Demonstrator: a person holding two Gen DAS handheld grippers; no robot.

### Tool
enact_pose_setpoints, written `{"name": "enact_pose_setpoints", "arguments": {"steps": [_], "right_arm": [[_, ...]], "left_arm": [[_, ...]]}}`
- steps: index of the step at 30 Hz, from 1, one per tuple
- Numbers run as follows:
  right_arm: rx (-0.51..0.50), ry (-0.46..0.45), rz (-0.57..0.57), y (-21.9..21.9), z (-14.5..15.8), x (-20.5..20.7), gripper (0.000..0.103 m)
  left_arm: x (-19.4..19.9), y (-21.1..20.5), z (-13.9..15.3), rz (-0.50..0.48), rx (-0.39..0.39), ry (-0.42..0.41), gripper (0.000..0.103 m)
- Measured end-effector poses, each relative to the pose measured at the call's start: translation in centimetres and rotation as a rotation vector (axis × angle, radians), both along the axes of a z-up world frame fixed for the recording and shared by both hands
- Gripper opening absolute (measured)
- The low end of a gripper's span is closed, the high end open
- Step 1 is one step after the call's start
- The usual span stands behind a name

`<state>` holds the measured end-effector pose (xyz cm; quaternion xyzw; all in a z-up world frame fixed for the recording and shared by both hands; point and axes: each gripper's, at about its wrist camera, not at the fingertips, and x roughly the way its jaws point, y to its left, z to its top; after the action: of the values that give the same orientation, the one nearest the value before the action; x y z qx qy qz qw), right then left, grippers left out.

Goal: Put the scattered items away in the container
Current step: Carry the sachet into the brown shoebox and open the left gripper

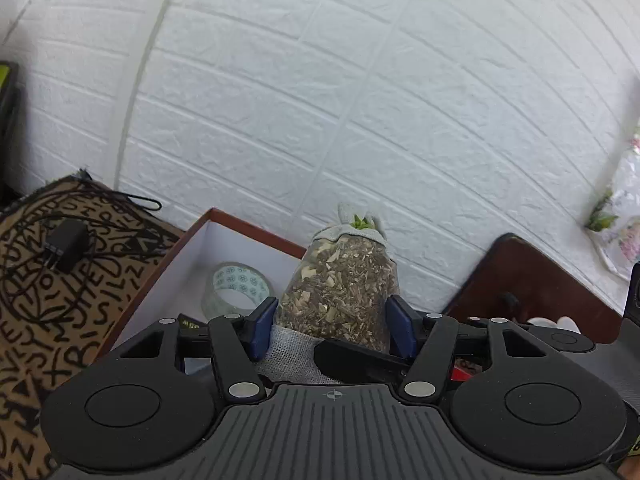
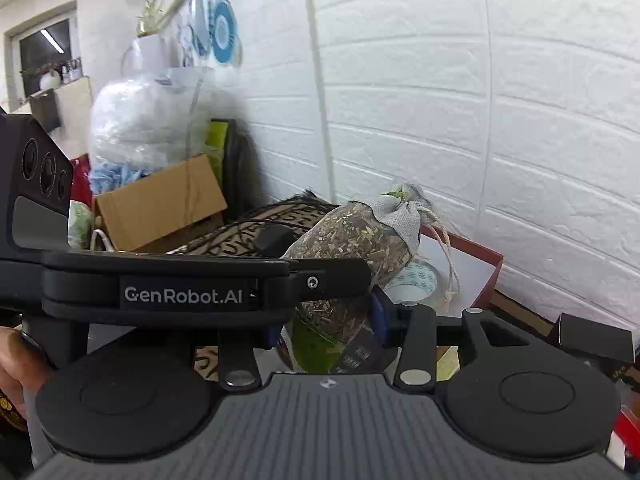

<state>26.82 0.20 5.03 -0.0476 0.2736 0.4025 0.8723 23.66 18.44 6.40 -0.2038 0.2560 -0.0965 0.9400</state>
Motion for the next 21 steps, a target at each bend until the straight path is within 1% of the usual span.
{"name": "enact_pose_setpoints", "arguments": {"steps": [3,8,14,17,18,19,20,21], "right_arm": [[-0.041,0.031,-0.025,1.0,-1.3,2.3,0.048],[-0.110,0.073,-0.061,2.0,-3.3,5.4,0.048],[-0.162,0.102,-0.078,2.9,-4.8,8.2,0.048],[-0.184,0.101,-0.083,3.2,-5.4,9.1,0.049],[-0.193,0.101,-0.086,3.3,-5.6,9.4,0.049],[-0.204,0.102,-0.089,3.4,-5.8,9.6,0.050],[-0.217,0.102,-0.091,3.4,-6.0,9.8,0.053],[-0.227,0.099,-0.094,3.5,-6.2,9.8,0.057]], "left_arm": [[3.0,0.6,-2.0,-0.023,-0.035,0.041,0.062],[7.2,1.4,-5.3,-0.050,-0.127,0.107,0.062],[10.2,1.7,-7.5,-0.064,-0.149,0.148,0.061],[11.4,1.7,-8.3,-0.067,-0.154,0.169,0.061],[11.8,1.6,-8.5,-0.071,-0.154,0.177,0.063],[12.2,1.4,-8.8,-0.079,-0.158,0.192,0.068],[12.7,1.3,-9.1,-0.085,-0.174,0.216,0.072],[13.1,1.3,-9.3,-0.087,-0.187,0.237,0.077]]}}
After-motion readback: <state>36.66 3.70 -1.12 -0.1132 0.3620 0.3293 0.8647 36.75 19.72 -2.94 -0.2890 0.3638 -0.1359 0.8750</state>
